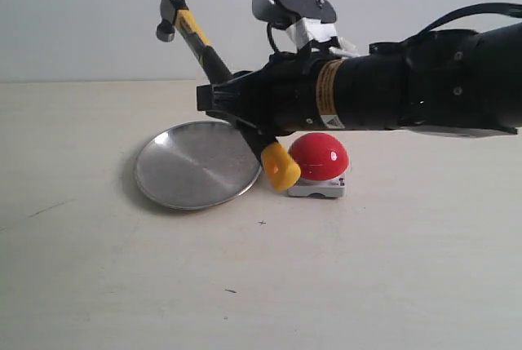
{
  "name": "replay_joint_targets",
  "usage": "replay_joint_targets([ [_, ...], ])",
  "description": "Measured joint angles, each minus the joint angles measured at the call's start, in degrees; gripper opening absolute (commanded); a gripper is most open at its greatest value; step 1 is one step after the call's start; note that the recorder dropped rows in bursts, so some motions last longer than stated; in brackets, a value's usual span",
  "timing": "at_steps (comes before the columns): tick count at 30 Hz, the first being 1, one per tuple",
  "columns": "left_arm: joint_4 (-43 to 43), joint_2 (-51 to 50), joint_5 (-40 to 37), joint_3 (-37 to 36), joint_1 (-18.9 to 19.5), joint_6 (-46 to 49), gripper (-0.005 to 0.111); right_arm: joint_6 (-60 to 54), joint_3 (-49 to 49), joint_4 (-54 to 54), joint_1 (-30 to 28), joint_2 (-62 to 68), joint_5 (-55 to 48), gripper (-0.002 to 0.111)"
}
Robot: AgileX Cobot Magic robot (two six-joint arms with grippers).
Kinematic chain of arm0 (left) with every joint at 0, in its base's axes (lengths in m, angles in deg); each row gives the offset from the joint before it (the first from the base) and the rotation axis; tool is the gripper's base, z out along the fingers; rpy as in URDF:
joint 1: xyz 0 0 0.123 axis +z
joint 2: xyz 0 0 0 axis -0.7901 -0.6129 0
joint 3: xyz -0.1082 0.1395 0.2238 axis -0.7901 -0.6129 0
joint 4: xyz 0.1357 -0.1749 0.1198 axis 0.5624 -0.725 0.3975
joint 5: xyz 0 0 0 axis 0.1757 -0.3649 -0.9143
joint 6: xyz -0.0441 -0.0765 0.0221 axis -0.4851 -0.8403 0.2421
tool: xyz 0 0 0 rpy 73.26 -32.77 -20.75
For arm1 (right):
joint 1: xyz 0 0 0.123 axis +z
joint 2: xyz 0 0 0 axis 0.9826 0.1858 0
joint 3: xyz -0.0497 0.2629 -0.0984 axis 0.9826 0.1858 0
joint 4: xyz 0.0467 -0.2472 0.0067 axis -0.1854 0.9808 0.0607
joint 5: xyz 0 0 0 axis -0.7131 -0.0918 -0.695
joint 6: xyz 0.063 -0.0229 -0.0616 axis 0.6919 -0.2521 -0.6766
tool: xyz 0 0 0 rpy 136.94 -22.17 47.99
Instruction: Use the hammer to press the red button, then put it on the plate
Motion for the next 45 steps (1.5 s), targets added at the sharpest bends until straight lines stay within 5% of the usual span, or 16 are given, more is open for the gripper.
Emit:
replay_joint_targets([
  [7,3.24,9.28,7.23,-12.09,0.00,-1.29,0.000,-1.24,3.87,1.95,0.00,-10.67,-6.18,0.000],
  [18,14.27,28.34,9.46,-21.69,0.00,-8.37,0.000,-3.13,13.38,2.31,0.00,-20.77,-14.51,0.000],
  [30,19.95,47.98,-5.78,-25.91,0.00,-10.02,0.000,-5.10,18.67,1.93,0.00,-21.09,-22.22,0.000],
  [45,22.69,48.41,-18.97,-25.91,0.00,-10.11,0.000,-3.77,20.45,1.93,0.00,-16.91,-27.89,0.000],
])
